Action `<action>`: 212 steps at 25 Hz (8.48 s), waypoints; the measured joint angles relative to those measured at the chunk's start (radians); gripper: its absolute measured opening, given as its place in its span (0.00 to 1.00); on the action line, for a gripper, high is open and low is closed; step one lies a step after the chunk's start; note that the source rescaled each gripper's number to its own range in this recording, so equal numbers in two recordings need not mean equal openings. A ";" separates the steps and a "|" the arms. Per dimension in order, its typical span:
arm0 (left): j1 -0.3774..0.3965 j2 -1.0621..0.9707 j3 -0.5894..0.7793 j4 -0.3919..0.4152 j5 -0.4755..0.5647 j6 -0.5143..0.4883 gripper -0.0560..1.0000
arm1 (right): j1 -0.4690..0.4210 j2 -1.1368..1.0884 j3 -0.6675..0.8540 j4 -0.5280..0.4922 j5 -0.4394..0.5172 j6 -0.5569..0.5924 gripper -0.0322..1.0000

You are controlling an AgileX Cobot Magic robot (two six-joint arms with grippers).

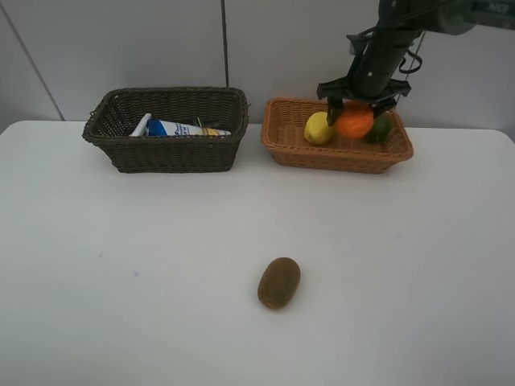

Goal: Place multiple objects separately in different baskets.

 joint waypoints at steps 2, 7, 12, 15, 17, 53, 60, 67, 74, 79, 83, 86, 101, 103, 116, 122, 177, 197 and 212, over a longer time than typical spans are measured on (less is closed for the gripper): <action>0.000 0.000 0.000 0.001 0.000 0.000 0.99 | -0.005 0.001 0.000 -0.014 0.000 0.001 0.87; 0.000 0.000 0.000 0.001 0.000 0.000 0.99 | -0.005 0.001 -0.001 0.011 0.046 0.001 0.96; 0.000 0.000 0.000 0.001 0.000 0.000 0.99 | -0.005 -0.044 -0.001 0.056 0.156 0.004 0.96; 0.000 0.000 0.000 0.001 0.000 0.000 0.99 | -0.005 -0.092 0.001 0.072 0.158 0.031 0.96; 0.000 0.000 0.000 0.001 0.000 0.000 0.99 | -0.005 -0.136 0.033 0.103 0.157 0.047 0.96; 0.000 0.000 0.000 0.004 0.000 0.000 0.99 | 0.460 -0.399 0.982 0.391 -0.278 0.215 0.96; 0.000 0.000 0.000 0.004 0.000 0.000 0.99 | 0.460 -0.326 0.982 0.373 -0.308 0.216 0.96; 0.000 0.000 0.000 0.004 0.000 0.000 0.99 | 0.460 -0.304 0.974 0.374 -0.310 0.219 0.96; 0.000 0.000 0.000 0.004 0.000 0.000 0.99 | 0.460 -0.302 0.974 0.373 -0.306 0.219 0.67; 0.000 0.000 0.000 0.004 0.000 0.000 0.99 | 0.460 -0.296 0.974 0.373 -0.298 0.218 0.03; 0.000 0.000 0.000 0.004 0.000 0.000 0.99 | 0.460 -0.302 0.974 0.372 -0.286 0.211 0.03; 0.000 0.000 0.000 0.004 0.000 0.000 0.99 | 0.460 -0.338 0.982 0.363 -0.243 0.197 0.03; 0.000 0.000 0.000 0.004 0.000 0.000 0.99 | 0.071 -0.492 0.633 -0.040 -0.264 0.162 0.03; 0.000 0.000 0.000 0.004 0.000 0.000 0.99 | 0.002 -0.427 0.584 -0.040 -0.307 0.162 0.03; 0.000 0.000 0.000 0.004 0.000 0.000 0.99 | -0.086 -0.261 0.498 -0.082 -0.367 0.159 0.96; 0.000 0.000 0.000 0.004 0.000 0.000 0.99 | -0.108 -0.331 0.498 -0.150 -0.271 0.163 0.96; 0.000 0.000 0.000 0.004 0.000 0.000 0.99 | -0.319 -2.320 1.501 -0.011 0.021 0.021 0.96; 0.000 0.000 0.000 0.004 0.000 0.000 0.99 | -0.318 -2.320 1.501 -0.001 0.020 0.023 0.96; 0.000 0.000 0.000 0.004 0.000 0.000 0.99 | -0.307 -2.320 1.501 -0.001 0.020 0.023 0.96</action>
